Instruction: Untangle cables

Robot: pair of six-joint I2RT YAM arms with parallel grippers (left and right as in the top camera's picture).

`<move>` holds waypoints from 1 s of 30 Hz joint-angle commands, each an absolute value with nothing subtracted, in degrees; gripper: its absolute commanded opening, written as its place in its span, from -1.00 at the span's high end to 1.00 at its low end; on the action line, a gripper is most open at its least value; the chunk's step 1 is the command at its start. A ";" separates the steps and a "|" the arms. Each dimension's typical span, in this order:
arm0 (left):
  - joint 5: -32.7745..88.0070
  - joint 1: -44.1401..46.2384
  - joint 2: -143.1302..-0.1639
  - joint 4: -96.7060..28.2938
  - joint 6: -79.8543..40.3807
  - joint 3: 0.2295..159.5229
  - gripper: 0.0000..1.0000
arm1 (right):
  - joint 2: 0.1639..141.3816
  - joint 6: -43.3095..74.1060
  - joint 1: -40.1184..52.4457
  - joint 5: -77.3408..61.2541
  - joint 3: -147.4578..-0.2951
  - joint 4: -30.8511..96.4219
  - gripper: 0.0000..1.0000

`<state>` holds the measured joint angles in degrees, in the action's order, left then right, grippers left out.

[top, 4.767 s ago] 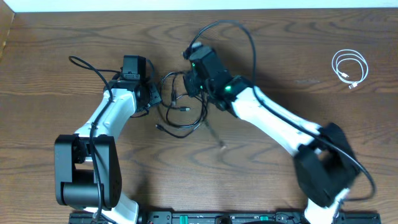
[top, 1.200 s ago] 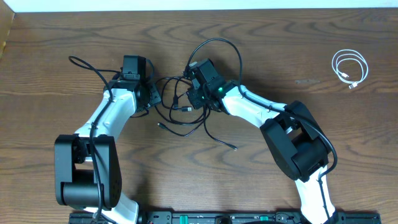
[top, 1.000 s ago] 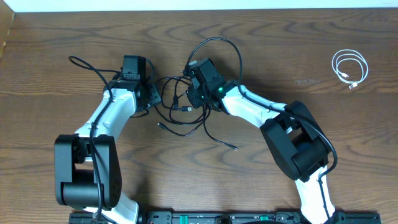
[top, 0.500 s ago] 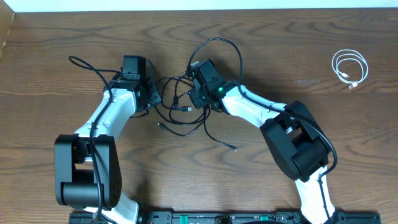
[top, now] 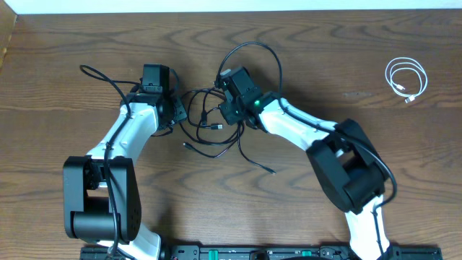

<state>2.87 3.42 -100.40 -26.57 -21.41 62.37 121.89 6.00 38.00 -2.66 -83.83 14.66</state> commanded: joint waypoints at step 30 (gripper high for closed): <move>24.05 3.22 -99.92 -23.59 -10.63 62.15 0.13 | 96.64 2.44 38.33 -2.04 -84.33 17.72 0.97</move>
<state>11.16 3.42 -100.40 -24.56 -18.61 62.35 97.43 3.27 38.22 -2.55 -83.83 16.99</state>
